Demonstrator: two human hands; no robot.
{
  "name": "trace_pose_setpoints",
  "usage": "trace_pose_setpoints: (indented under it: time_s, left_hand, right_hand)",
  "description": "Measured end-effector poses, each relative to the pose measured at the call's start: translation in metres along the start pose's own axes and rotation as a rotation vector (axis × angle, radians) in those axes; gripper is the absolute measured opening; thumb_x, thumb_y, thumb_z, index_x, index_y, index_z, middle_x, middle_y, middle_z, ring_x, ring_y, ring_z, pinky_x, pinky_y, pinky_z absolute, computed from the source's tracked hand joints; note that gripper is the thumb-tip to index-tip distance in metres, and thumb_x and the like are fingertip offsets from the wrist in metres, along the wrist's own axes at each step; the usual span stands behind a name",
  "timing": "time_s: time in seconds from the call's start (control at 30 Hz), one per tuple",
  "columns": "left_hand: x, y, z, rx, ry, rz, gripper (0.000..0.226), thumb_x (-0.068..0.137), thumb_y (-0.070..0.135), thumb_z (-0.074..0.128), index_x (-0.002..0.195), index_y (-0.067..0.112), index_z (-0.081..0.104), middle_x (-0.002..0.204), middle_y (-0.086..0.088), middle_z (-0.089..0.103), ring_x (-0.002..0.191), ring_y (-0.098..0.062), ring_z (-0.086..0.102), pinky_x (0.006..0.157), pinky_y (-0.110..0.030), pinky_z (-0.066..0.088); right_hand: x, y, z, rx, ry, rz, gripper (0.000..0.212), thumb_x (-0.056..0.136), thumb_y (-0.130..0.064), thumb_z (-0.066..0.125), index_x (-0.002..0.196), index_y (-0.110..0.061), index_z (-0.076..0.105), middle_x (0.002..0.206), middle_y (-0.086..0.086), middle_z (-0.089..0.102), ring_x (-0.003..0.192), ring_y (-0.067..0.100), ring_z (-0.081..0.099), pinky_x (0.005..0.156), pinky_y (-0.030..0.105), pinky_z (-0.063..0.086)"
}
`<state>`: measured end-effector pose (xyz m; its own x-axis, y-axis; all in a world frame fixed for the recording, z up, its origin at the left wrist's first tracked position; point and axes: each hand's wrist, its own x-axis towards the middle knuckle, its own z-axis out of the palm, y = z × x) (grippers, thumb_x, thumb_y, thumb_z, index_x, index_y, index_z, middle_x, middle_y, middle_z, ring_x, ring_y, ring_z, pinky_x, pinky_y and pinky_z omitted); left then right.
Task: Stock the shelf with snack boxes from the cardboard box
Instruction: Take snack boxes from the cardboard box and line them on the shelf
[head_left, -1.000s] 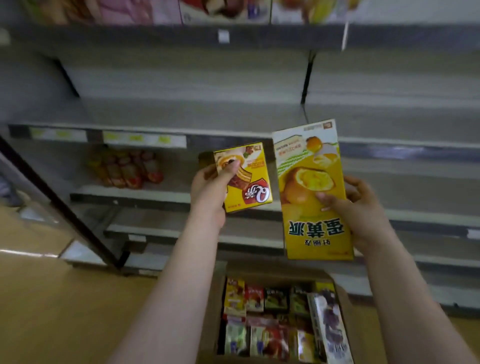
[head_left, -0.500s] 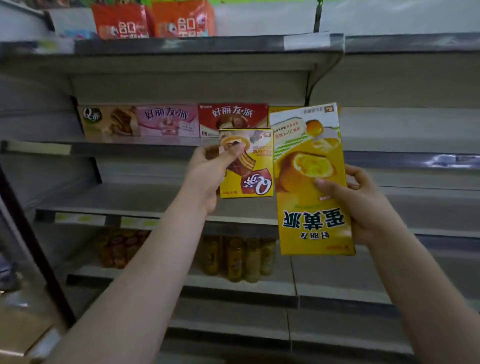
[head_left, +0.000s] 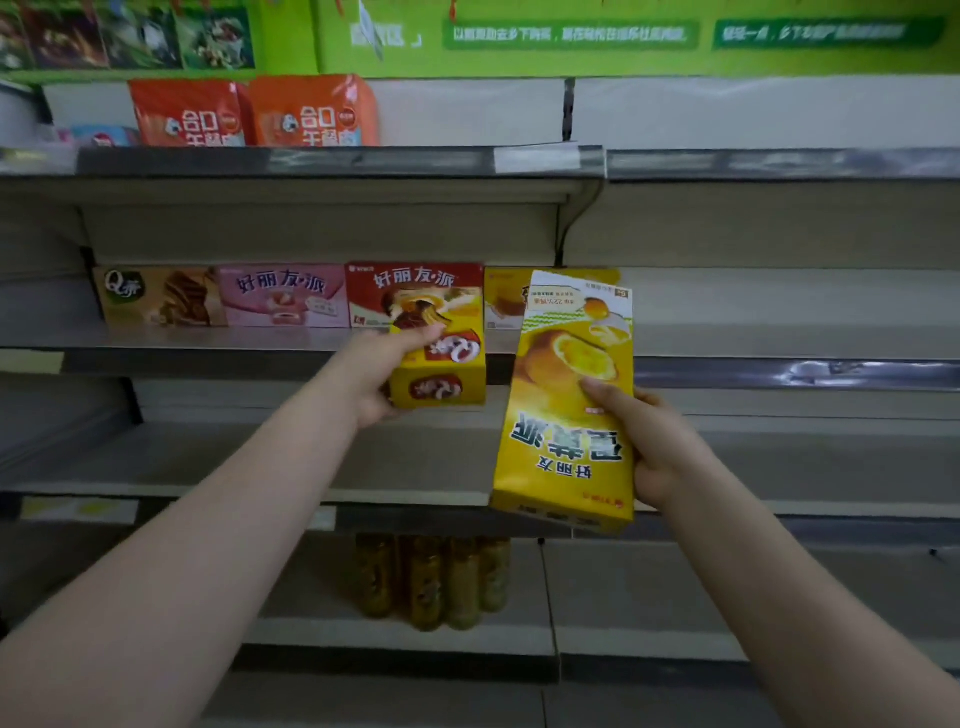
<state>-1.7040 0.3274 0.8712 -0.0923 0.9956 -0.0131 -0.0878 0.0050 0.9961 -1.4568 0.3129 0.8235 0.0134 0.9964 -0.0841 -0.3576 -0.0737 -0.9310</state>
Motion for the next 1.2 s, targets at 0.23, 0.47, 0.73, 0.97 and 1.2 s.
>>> trace_pose_setpoints:
  time_s: [0.23,0.47,0.73,0.97,1.2]
  left_hand:
    - [0.026,0.020,0.019,-0.346,0.201,-0.184,0.029,0.081,0.016,0.072,0.100,0.011,0.051,0.103,-0.015,0.059,0.089,-0.033,0.057,0.077,-0.053,0.045]
    - [0.050,0.019,0.015,-0.280,0.283,-0.142,0.022,0.087,0.028,0.067,0.084,0.014,0.050,0.085,-0.009,0.058,0.081,-0.023,0.057,0.095,-0.044,0.048]
    - [0.097,0.009,-0.014,0.125,0.389,-0.004,0.118,0.064,0.033,0.086,0.150,0.033,0.006,0.143,-0.009,0.043,0.113,-0.029,0.058,0.056,-0.038,0.058]
    - [0.054,-0.020,0.012,0.381,0.643,0.422,0.081,0.084,0.036,0.071,0.149,0.016,0.025,0.149,-0.014,0.024,0.137,-0.033,0.031,0.105,-0.041,0.035]
    - [0.005,-0.042,0.047,0.070,-0.032,0.191,0.054,0.083,0.050,0.065,0.129,0.026,0.047,0.120,0.004,0.064,0.095,-0.011,0.065,0.072,-0.028,0.050]
  right_hand:
    - [0.017,-0.004,0.008,0.181,-0.032,0.107,0.036,0.083,-0.027,0.072,0.112,-0.016,0.055,0.095,0.012,0.073,0.079,0.031,0.070,0.056,0.047,0.054]
    - [0.029,0.018,0.014,0.336,0.070,0.100,0.050,0.079,-0.032,0.076,0.119,-0.018,0.050,0.106,0.011,0.070,0.072,0.030,0.066,0.053,0.039,0.051]
    - [0.033,0.022,0.024,0.453,0.073,0.077,0.040,0.083,-0.025,0.072,0.115,-0.017,0.049,0.093,0.009,0.067,0.080,0.031,0.063,0.084,0.074,0.039]
    - [0.033,0.032,0.034,0.563,0.034,0.040,0.037,0.082,-0.020,0.073,0.113,-0.016,0.053,0.102,0.011,0.066,0.097,0.033,0.061,0.083,0.069,0.043]
    - [0.023,0.047,0.042,0.549,-0.055,0.030,0.047,0.081,-0.025,0.072,0.124,-0.015,0.055,0.095,0.010,0.072,0.104,0.032,0.062,0.094,0.062,0.045]
